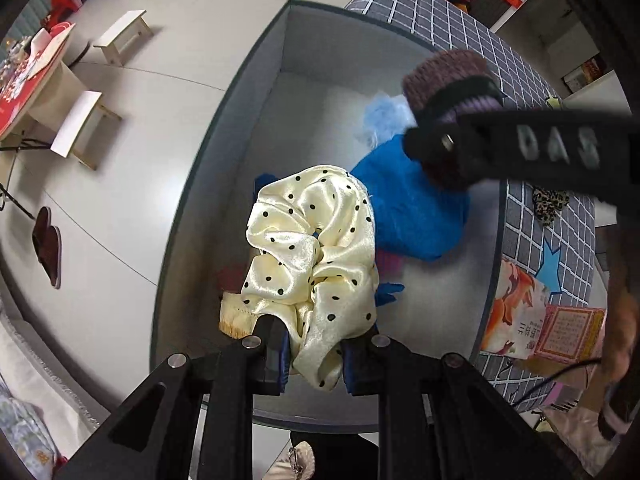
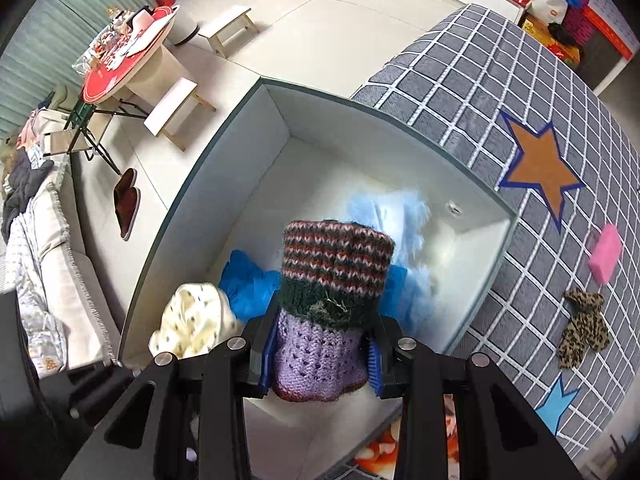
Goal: Organize soft objects
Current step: 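Open both grippers to drop the scrunchie and knit hat into the box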
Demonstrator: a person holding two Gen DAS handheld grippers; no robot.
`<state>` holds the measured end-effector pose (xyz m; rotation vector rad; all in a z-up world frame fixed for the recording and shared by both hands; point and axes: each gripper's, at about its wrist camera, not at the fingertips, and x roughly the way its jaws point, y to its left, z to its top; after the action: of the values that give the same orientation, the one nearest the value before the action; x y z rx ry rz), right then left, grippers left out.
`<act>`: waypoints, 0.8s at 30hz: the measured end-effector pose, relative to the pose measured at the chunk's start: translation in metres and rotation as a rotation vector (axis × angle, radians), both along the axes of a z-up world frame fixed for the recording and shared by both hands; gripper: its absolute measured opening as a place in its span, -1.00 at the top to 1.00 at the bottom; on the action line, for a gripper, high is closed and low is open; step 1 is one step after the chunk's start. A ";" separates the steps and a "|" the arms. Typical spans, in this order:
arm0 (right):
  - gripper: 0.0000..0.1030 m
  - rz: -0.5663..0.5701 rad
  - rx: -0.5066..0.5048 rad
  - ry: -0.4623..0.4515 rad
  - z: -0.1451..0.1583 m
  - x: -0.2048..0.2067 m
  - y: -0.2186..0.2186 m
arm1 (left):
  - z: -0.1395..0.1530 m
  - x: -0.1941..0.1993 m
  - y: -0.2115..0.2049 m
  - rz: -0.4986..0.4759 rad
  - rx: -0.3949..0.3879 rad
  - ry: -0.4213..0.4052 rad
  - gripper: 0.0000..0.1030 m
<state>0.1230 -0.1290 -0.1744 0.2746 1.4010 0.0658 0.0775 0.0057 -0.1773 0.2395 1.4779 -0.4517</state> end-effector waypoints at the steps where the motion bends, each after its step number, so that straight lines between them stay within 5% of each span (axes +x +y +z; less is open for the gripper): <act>1: 0.30 0.001 0.000 0.002 -0.001 0.003 0.001 | -0.001 0.000 0.000 0.000 -0.001 0.003 0.57; 13: 0.30 0.005 -0.024 0.018 -0.009 0.019 0.004 | -0.002 0.005 0.001 0.002 -0.017 0.004 0.45; 16: 0.22 0.001 -0.035 0.014 -0.007 0.019 0.004 | -0.002 0.004 -0.001 -0.019 -0.022 0.011 0.05; 18: 0.15 -0.010 -0.041 0.005 -0.004 0.021 0.003 | 0.001 0.004 -0.005 -0.044 -0.035 0.013 -0.50; 24: -0.14 -0.079 -0.054 -0.033 0.007 0.020 -0.008 | 0.018 -0.001 -0.012 -0.092 -0.063 -0.039 -0.58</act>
<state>0.1430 -0.1370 -0.1670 0.2823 1.3562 -0.0320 0.0762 -0.0065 -0.1593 0.2656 1.4159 -0.5646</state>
